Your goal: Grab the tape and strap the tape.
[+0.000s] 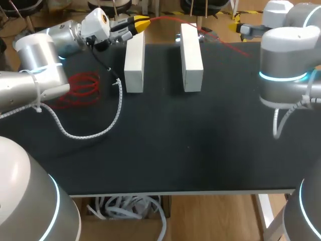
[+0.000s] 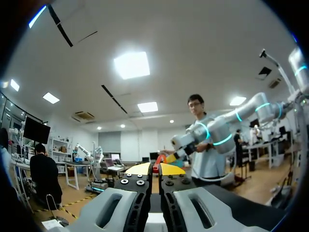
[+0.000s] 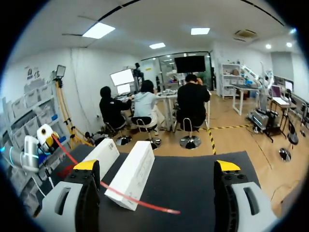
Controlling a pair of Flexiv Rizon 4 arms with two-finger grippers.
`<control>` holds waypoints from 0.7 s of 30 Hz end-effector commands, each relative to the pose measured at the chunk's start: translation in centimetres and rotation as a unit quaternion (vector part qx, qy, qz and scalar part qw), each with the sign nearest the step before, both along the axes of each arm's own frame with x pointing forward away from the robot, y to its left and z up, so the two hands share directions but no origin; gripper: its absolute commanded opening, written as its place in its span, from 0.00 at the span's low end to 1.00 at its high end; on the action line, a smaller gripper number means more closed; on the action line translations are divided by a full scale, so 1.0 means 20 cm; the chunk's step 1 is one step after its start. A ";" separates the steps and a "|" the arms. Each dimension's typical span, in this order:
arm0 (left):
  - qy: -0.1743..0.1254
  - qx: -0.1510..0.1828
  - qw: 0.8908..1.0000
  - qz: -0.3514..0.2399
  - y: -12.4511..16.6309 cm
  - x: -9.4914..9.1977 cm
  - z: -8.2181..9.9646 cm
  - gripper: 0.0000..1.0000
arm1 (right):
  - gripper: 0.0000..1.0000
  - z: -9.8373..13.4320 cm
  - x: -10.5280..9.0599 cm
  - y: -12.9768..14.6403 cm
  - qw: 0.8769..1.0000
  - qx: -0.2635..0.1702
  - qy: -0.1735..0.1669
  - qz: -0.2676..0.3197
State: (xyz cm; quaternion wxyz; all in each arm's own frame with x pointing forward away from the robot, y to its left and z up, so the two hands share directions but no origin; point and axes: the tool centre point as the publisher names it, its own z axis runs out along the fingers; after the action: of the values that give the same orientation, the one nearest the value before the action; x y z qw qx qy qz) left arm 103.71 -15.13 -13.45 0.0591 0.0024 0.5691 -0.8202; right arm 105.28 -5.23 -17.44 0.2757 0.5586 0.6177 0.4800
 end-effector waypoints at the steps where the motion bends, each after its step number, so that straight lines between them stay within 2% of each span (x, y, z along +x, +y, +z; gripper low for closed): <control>1: 0.000 0.000 1.000 -0.001 0.00 0.01 0.00 0.00 | 1.00 -0.01 -0.24 0.04 0.989 0.035 -0.108 -0.098; 5: 0.000 0.000 1.000 -0.001 0.00 0.01 0.00 0.00 | 1.00 -0.04 -0.33 0.06 0.975 0.068 -0.166 -0.135; 11: 0.000 0.000 1.000 -0.001 0.00 0.01 0.00 0.00 | 1.00 -0.09 -0.33 0.03 0.945 0.187 -0.164 -0.214; 15: 0.000 0.000 1.000 -0.001 0.00 0.01 0.00 0.00 | 1.00 -0.08 -0.30 -0.02 0.921 0.279 -0.155 -0.224; 17: 0.000 0.000 1.000 -0.001 0.00 0.01 0.00 0.00 | 1.00 -0.08 -0.29 -0.03 0.919 0.304 -0.140 -0.208; 21: 0.000 0.000 1.000 -0.001 0.00 0.01 0.00 0.00 | 1.00 -0.08 -0.29 -0.03 0.919 0.304 -0.140 -0.208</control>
State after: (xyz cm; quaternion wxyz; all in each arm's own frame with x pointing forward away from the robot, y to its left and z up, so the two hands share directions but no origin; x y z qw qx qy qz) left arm 103.71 -15.13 -13.46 0.0591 0.0025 0.5691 -0.8202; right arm 99.77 -5.33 -18.14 0.2720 0.6769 0.3566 0.5836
